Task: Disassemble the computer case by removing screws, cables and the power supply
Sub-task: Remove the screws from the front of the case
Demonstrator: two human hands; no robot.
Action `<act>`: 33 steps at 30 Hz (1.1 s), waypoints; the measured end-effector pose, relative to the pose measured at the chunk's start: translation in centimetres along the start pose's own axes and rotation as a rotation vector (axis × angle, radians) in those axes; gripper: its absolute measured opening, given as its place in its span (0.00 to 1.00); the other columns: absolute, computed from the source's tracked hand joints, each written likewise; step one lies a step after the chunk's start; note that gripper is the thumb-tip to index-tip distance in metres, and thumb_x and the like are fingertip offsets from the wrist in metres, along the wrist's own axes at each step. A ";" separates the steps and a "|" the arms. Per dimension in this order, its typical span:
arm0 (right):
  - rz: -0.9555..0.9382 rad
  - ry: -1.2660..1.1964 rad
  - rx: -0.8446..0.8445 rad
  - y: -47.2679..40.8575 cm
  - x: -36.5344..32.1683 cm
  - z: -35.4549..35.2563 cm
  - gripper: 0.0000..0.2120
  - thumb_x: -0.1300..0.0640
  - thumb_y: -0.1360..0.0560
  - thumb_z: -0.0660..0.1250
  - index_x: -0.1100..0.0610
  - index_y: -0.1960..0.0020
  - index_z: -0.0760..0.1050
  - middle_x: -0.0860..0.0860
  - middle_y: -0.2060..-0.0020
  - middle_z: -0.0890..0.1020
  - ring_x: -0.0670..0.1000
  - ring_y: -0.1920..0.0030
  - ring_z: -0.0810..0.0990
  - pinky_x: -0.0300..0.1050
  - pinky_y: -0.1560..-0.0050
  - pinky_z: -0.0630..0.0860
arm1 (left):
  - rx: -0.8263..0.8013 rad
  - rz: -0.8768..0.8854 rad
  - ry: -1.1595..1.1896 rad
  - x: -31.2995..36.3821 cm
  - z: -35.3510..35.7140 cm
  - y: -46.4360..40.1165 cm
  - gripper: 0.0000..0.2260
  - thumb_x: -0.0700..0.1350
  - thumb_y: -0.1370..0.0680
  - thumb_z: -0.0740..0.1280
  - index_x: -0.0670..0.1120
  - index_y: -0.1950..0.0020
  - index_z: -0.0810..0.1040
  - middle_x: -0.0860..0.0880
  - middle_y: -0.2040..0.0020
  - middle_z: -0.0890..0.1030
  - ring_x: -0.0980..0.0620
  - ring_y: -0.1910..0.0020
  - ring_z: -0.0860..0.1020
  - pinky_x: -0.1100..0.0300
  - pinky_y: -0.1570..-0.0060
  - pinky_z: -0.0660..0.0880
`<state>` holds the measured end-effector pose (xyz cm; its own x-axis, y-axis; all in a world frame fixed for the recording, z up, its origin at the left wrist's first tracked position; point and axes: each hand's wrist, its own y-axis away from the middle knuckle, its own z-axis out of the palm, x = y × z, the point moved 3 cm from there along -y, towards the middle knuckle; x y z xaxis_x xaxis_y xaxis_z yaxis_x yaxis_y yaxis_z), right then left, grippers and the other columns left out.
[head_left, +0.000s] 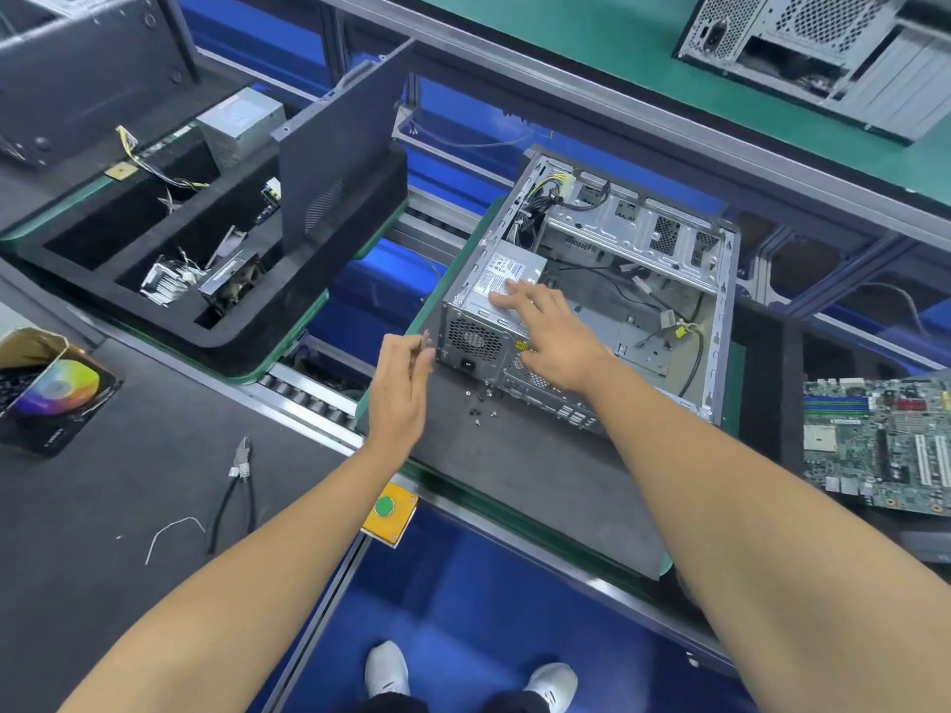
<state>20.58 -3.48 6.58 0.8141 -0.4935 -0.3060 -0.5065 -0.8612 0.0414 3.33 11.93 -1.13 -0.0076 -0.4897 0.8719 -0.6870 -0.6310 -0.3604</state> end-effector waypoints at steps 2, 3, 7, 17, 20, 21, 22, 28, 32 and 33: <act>0.000 0.000 -0.002 0.0 0.0 0.0 0.41 0.66 0.28 0.68 0.44 0.21 0.57 0.46 0.21 0.56 0.50 0.23 0.54 0.50 0.27 0.59 | 0.012 -0.047 -0.072 -0.5 0.2 0.5 0.11 0.57 0.13 0.56 0.52 0.45 0.73 0.53 0.54 0.73 0.48 0.57 0.77 0.43 0.58 0.75; 0.002 0.001 -0.004 0.0 0.1 0.1 0.41 0.66 0.28 0.68 0.43 0.21 0.57 0.46 0.21 0.56 0.50 0.23 0.54 0.50 0.27 0.60 | 0.008 -0.059 -0.092 -0.7 0.3 0.5 0.11 0.57 0.13 0.55 0.53 0.45 0.73 0.54 0.55 0.74 0.50 0.58 0.76 0.43 0.58 0.75; 0.003 0.006 -0.008 -0.1 0.2 0.2 0.42 0.66 0.28 0.68 0.43 0.21 0.56 0.45 0.21 0.55 0.50 0.22 0.53 0.51 0.26 0.59 | -0.124 -0.079 -0.100 -0.6 0.9 -0.4 0.11 0.58 0.13 0.52 0.60 0.37 0.72 0.52 0.63 0.76 0.53 0.63 0.77 0.48 0.60 0.76; 0.002 0.003 0.004 -0.2 0.2 0.3 0.42 0.67 0.29 0.67 0.42 0.22 0.56 0.45 0.22 0.56 0.49 0.23 0.53 0.51 0.28 0.61 | -0.236 -0.025 -0.143 -0.1 1.1 -0.9 0.13 0.61 0.13 0.50 0.70 0.29 0.63 0.52 0.68 0.75 0.56 0.67 0.77 0.56 0.66 0.73; 0.003 0.001 0.000 -0.1 0.2 0.3 0.42 0.67 0.30 0.66 0.42 0.22 0.56 0.45 0.21 0.56 0.50 0.23 0.53 0.51 0.27 0.61 | -0.256 -0.045 -0.177 0.2 1.5 -1.2 0.13 0.60 0.13 0.50 0.68 0.30 0.64 0.52 0.68 0.76 0.55 0.68 0.78 0.49 0.64 0.78; 0.004 0.001 -0.001 -0.1 0.2 0.2 0.42 0.67 0.30 0.65 0.43 0.22 0.56 0.45 0.21 0.56 0.50 0.23 0.53 0.51 0.27 0.61 | -0.255 -0.047 -0.182 0.2 1.6 -1.3 0.13 0.61 0.13 0.50 0.67 0.30 0.64 0.53 0.68 0.76 0.56 0.68 0.78 0.48 0.63 0.78; 0.005 0.001 0.000 -0.1 0.2 0.2 0.42 0.67 0.30 0.66 0.43 0.22 0.56 0.46 0.21 0.56 0.51 0.22 0.53 0.51 0.27 0.60 | -0.251 -0.047 -0.185 0.1 1.6 -1.3 0.13 0.61 0.13 0.50 0.67 0.30 0.64 0.53 0.68 0.76 0.56 0.68 0.78 0.48 0.63 0.79; 0.005 0.002 0.005 -0.1 0.0 0.1 0.42 0.68 0.29 0.65 0.43 0.21 0.56 0.46 0.21 0.57 0.50 0.22 0.53 0.51 0.26 0.59 | -0.238 -0.054 -0.134 -0.3 2.0 -1.1 0.14 0.61 0.13 0.49 0.66 0.29 0.64 0.53 0.68 0.76 0.56 0.67 0.78 0.53 0.65 0.77; 0.006 0.000 0.003 -0.1 0.1 0.1 0.42 0.67 0.30 0.66 0.43 0.22 0.56 0.47 0.21 0.57 0.51 0.22 0.53 0.52 0.26 0.60 | -0.234 -0.052 -0.122 -0.5 1.9 -1.0 0.14 0.60 0.13 0.49 0.65 0.28 0.64 0.53 0.67 0.76 0.55 0.67 0.78 0.60 0.64 0.73; 0.006 0.000 0.003 -0.1 0.1 0.1 0.42 0.67 0.30 0.66 0.43 0.22 0.56 0.47 0.21 0.57 0.51 0.22 0.53 0.53 0.26 0.60 | -0.236 -0.053 -0.120 -0.5 1.9 -1.0 0.14 0.60 0.13 0.49 0.65 0.28 0.64 0.53 0.67 0.76 0.55 0.67 0.78 0.60 0.64 0.72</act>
<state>20.69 -3.42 6.43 0.8113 -0.4986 -0.3053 -0.5122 -0.8579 0.0401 5.38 11.64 -1.83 0.1089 -0.5363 0.8370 -0.8346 -0.5067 -0.2161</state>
